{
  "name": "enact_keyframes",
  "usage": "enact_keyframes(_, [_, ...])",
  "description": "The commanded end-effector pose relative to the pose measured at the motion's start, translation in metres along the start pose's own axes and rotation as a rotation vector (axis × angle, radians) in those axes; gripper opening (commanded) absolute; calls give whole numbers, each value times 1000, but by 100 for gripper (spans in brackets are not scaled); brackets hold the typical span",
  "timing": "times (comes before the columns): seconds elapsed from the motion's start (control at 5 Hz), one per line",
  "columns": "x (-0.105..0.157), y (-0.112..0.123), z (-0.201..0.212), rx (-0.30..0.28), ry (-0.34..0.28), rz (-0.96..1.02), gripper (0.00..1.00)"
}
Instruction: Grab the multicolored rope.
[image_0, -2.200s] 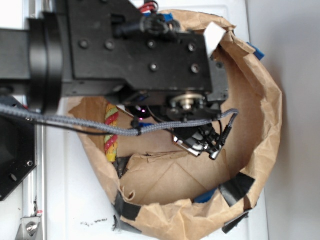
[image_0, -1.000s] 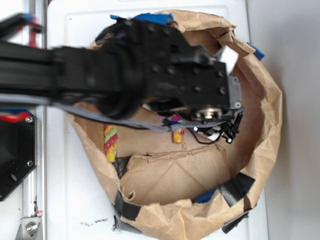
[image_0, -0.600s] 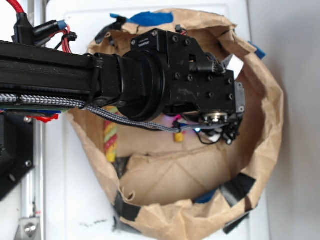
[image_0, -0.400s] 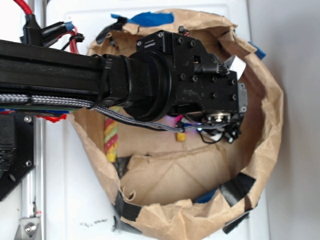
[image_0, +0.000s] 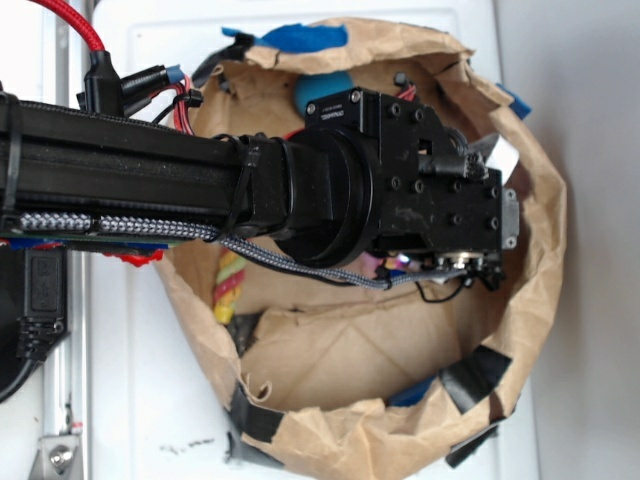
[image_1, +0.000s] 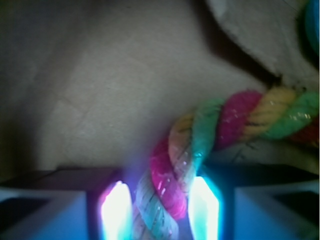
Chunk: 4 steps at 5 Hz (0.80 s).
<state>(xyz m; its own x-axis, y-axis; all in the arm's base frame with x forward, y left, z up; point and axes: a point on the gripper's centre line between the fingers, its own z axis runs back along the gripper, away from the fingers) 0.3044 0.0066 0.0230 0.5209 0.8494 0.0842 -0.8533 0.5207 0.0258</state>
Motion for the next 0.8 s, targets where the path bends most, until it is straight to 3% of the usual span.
enact_keyframes(0.0, [6, 10, 28, -79, -9, -13, 0])
enact_keyframes(0.2, [7, 20, 61, -156, 5, -81, 0])
enact_keyframes(0.4, [4, 31, 110, -227, 27, -313, 0])
enact_keyframes(0.6, [-4, 36, 137, -266, 23, -449, 0])
